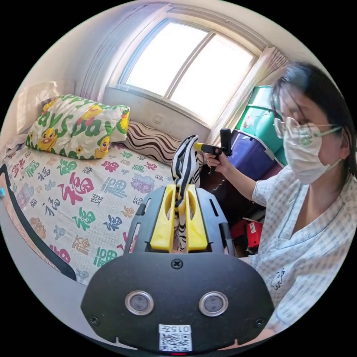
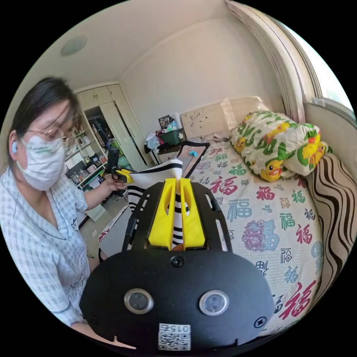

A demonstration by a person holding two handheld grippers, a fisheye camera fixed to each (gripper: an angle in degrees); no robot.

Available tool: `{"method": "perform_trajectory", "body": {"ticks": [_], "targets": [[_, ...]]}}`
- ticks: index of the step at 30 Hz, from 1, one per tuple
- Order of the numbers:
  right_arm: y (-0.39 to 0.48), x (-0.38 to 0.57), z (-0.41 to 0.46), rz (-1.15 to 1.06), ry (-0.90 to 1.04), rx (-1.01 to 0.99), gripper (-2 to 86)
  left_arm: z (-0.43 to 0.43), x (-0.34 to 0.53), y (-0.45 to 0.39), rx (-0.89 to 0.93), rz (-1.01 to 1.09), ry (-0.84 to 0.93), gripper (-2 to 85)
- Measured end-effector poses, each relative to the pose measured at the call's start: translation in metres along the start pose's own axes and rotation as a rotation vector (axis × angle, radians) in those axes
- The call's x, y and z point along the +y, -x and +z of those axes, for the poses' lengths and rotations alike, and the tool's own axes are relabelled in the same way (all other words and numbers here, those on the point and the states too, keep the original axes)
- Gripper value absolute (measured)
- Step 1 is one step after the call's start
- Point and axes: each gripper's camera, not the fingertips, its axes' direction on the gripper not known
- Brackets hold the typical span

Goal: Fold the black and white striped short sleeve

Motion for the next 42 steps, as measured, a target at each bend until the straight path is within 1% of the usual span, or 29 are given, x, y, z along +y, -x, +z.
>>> {"method": "perform_trajectory", "body": {"ticks": [1, 2, 4, 5, 7, 11, 18, 22, 26, 31, 34, 36, 38, 40, 42], "targets": [[-0.035, -0.005, 0.032, 0.043, 0.023, 0.013, 0.2, 0.025, -0.002, 0.044, -0.002, -0.050, 0.006, 1.7], [-0.052, -0.007, 0.048, 0.074, 0.039, 0.013, 0.2, 0.048, -0.002, 0.089, -0.003, -0.135, 0.015, 1.6], [-0.112, -0.015, 0.104, 0.209, 0.106, -0.012, 0.1, 0.078, -0.002, 0.142, -0.026, -0.223, 0.058, 1.5], [-0.122, -0.017, 0.117, 0.227, 0.121, -0.008, 0.1, 0.091, -0.002, 0.167, -0.045, -0.269, 0.073, 1.5], [-0.146, -0.026, 0.157, 0.222, 0.185, 0.033, 0.1, 0.102, -0.002, 0.195, -0.059, -0.329, 0.084, 1.4], [-0.176, -0.041, 0.194, 0.260, 0.246, 0.020, 0.2, 0.109, -0.014, 0.224, -0.090, -0.396, 0.102, 1.3], [-0.208, -0.089, 0.227, 0.270, 0.269, 0.062, 0.3, 0.103, -0.058, 0.234, -0.174, -0.432, 0.142, 1.3], [-0.226, -0.106, 0.244, 0.269, 0.304, 0.131, 0.4, 0.105, -0.083, 0.231, -0.197, -0.427, 0.180, 1.2], [-0.248, -0.117, 0.247, 0.299, 0.265, 0.176, 0.4, 0.095, -0.109, 0.221, -0.208, -0.418, 0.130, 1.2], [-0.283, -0.146, 0.258, 0.291, 0.258, 0.279, 0.6, 0.087, -0.149, 0.205, -0.250, -0.395, 0.109, 1.2], [-0.313, -0.154, 0.262, 0.310, 0.243, 0.290, 1.3, 0.081, -0.171, 0.188, -0.298, -0.381, 0.088, 1.5], [-0.336, -0.154, 0.264, 0.355, 0.254, 0.285, 2.1, 0.081, -0.179, 0.184, -0.289, -0.418, 0.083, 1.7], [-0.358, -0.152, 0.254, 0.404, 0.211, 0.312, 3.1, 0.070, -0.186, 0.171, -0.384, -0.475, 0.038, 2.0], [-0.390, -0.146, 0.221, 0.466, 0.130, 0.352, 4.5, 0.049, -0.185, 0.156, -0.492, -0.526, -0.032, 2.1], [-0.409, -0.135, 0.187, 0.503, 0.069, 0.330, 4.1, 0.029, -0.186, 0.131, -0.526, -0.528, -0.101, 2.1]]}}
